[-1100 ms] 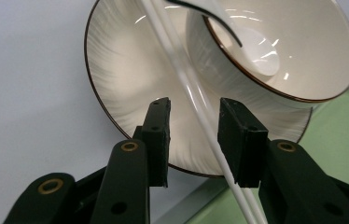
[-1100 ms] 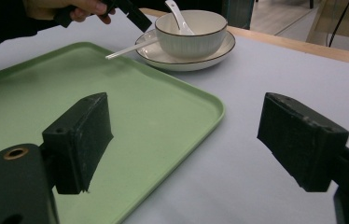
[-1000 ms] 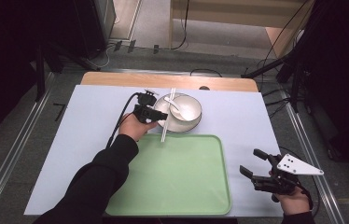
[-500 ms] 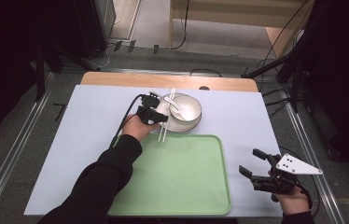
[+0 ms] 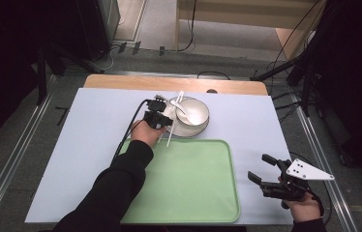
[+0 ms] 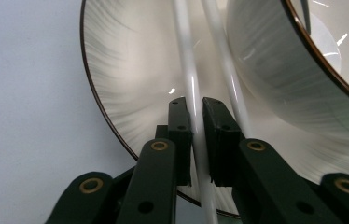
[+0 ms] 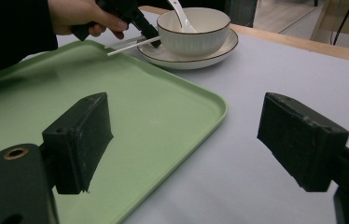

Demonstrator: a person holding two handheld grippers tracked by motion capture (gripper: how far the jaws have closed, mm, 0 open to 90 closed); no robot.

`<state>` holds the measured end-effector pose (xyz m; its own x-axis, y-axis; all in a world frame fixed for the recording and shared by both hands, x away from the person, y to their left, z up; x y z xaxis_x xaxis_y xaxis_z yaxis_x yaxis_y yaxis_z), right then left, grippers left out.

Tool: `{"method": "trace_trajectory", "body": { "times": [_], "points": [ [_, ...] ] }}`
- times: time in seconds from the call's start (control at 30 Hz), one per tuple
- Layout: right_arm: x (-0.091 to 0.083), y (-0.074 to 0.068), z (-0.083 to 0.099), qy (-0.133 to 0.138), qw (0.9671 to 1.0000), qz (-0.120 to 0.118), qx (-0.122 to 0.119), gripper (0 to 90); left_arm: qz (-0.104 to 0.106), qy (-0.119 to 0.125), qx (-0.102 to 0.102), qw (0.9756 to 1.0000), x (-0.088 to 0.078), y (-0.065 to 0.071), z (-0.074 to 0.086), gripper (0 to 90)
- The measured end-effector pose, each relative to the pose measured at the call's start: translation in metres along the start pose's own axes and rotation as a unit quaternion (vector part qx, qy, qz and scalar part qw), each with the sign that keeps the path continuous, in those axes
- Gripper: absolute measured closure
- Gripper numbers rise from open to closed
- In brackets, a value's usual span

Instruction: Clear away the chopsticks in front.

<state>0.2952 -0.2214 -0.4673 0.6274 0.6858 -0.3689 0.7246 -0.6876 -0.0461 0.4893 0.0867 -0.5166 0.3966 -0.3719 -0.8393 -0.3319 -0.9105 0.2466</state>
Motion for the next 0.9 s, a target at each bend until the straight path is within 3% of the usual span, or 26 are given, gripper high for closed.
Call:
{"method": "trace_trajectory", "body": {
  "times": [0.23,0.4,0.53,0.63,0.73,0.8,0.9],
  "points": [
    [0.000,0.000,0.000,0.000,1.0000,0.000,0.001,18.0,0.004,0.001,-0.008,1.0000,-0.003,-0.002,-0.001,85.8],
    [0.001,0.000,0.000,0.000,1.0000,0.000,-0.001,18.0,0.013,0.017,-0.020,0.9996,-0.015,-0.006,-0.008,85.9],
    [0.001,0.000,0.000,-0.002,1.0000,-0.001,-0.001,18.0,0.008,0.023,-0.013,0.9996,-0.035,-0.020,-0.009,85.9],
    [0.002,0.000,0.000,-0.003,1.0000,-0.002,-0.001,18.0,0.013,0.033,-0.022,0.9991,-0.049,-0.028,-0.009,85.9],
    [0.004,0.000,0.000,-0.004,1.0000,-0.003,-0.003,18.0,0.011,0.035,-0.019,0.9992,-0.060,-0.034,-0.008,85.9],
    [0.004,-0.001,0.000,-0.005,1.0000,-0.004,-0.004,18.0,0.022,0.040,-0.027,0.9986,-0.076,-0.039,-0.005,85.9],
    [0.006,-0.001,0.000,-0.007,1.0000,-0.005,-0.005,18.0,0.035,0.040,-0.030,0.9981,-0.085,-0.040,-0.002,85.9]
  ]
}}
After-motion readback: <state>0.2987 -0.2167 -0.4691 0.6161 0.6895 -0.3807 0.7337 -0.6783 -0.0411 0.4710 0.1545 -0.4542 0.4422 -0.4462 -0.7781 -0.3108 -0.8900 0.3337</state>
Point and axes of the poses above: each handheld gripper's, and its own axes: x roughly forward along the jaws, z roughly out of its underside, y roughly to its right, the point moved 9 cm from there along x, roughly forward along the jaws, and after that the axes turned 4 degrees about -x, right-handed, at the moved point
